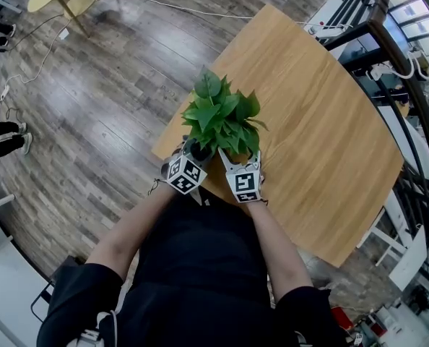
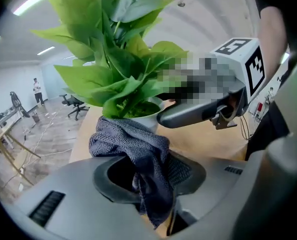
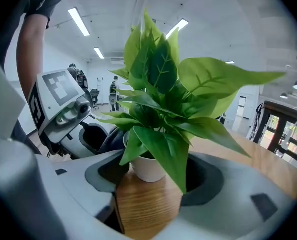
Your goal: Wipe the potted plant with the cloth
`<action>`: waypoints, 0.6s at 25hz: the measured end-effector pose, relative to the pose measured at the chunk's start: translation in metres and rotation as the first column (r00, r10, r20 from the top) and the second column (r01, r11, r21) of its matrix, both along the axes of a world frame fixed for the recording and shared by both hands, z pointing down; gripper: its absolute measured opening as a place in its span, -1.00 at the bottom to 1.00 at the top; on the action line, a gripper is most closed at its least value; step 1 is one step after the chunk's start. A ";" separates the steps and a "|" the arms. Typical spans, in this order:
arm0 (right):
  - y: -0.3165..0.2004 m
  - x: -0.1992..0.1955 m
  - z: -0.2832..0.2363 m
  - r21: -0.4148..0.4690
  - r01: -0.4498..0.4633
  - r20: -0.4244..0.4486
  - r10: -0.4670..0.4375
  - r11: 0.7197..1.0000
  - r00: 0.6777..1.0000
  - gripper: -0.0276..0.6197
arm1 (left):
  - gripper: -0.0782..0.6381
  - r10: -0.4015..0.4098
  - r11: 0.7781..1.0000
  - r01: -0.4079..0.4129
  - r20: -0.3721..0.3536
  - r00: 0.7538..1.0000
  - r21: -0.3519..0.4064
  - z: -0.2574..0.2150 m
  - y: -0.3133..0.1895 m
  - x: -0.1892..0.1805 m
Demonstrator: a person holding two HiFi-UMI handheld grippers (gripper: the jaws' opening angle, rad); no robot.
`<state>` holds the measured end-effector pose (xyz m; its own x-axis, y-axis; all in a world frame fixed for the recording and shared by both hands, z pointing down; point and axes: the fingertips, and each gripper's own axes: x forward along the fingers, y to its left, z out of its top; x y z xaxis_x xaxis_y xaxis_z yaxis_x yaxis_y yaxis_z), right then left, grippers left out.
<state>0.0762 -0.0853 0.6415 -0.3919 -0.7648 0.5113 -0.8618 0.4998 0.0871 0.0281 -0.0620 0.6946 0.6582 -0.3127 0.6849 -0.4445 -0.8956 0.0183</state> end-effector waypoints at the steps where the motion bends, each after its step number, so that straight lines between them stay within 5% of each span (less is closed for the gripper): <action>1: 0.000 0.001 0.000 0.000 0.001 -0.004 -0.001 1.000 1.000 0.01 | -0.33 -0.005 1.000 0.005 -0.006 1.000 -0.004 0.000 0.001 0.001; 10: 0.029 -0.009 -0.005 -0.045 0.048 0.069 -0.044 0.998 0.997 0.00 | -0.33 -0.011 1.000 0.011 -0.003 1.000 0.001 -0.004 -0.030 -0.007; 15: 0.012 0.022 -0.002 -0.029 -0.062 0.031 0.063 0.998 0.998 0.01 | -0.33 -0.015 1.000 0.015 0.007 1.000 -0.005 -0.004 -0.044 -0.006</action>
<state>0.0985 -0.0737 0.6400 -0.3602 -0.7738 0.5210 -0.8937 0.4465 0.0453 0.0223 -0.1058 0.6905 0.6487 -0.3192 0.6908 -0.4581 -0.8887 0.0196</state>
